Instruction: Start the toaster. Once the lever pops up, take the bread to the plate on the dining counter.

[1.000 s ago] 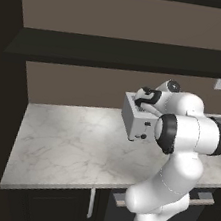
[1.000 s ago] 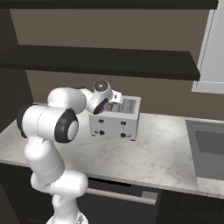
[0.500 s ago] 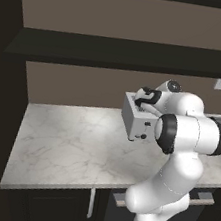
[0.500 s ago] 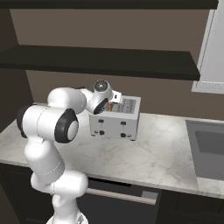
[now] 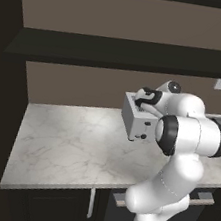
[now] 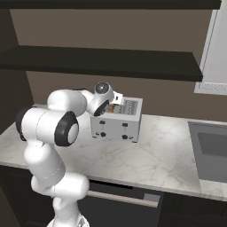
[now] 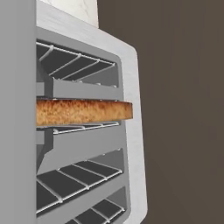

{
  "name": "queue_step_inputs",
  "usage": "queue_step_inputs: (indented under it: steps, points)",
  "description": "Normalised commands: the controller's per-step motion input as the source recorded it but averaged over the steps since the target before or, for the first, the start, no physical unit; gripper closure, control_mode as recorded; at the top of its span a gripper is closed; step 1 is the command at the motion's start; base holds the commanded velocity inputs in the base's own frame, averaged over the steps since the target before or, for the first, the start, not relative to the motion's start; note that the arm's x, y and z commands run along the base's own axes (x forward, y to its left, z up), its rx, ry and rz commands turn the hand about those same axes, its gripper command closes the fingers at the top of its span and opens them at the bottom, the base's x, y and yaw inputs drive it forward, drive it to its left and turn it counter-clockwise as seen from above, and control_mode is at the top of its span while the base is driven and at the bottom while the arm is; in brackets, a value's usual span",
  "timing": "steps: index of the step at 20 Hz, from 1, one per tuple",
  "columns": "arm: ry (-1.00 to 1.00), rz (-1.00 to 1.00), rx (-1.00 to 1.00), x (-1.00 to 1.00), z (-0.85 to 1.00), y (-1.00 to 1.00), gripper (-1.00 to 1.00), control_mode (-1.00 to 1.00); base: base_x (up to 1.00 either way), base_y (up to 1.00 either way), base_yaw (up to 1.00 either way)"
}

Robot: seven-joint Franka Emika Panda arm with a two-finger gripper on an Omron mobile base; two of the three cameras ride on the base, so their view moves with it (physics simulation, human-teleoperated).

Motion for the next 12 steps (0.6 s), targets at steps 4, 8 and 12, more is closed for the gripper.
queue_step_inputs:
  steps: [4, 8, 12]
  points:
    - [-0.07, 0.00, 0.00, -0.13, 0.08, 0.00, 1.00, -1.00, 0.00, 0.00, 0.00]
    - [-0.09, 0.00, 0.00, -0.24, 0.17, 0.00, 1.00, -1.00, 0.00, 0.00, 0.00]
    - [-0.07, 0.00, 0.00, -0.17, 0.27, 0.00, 1.00, -1.00, 0.00, 0.00, 0.00]
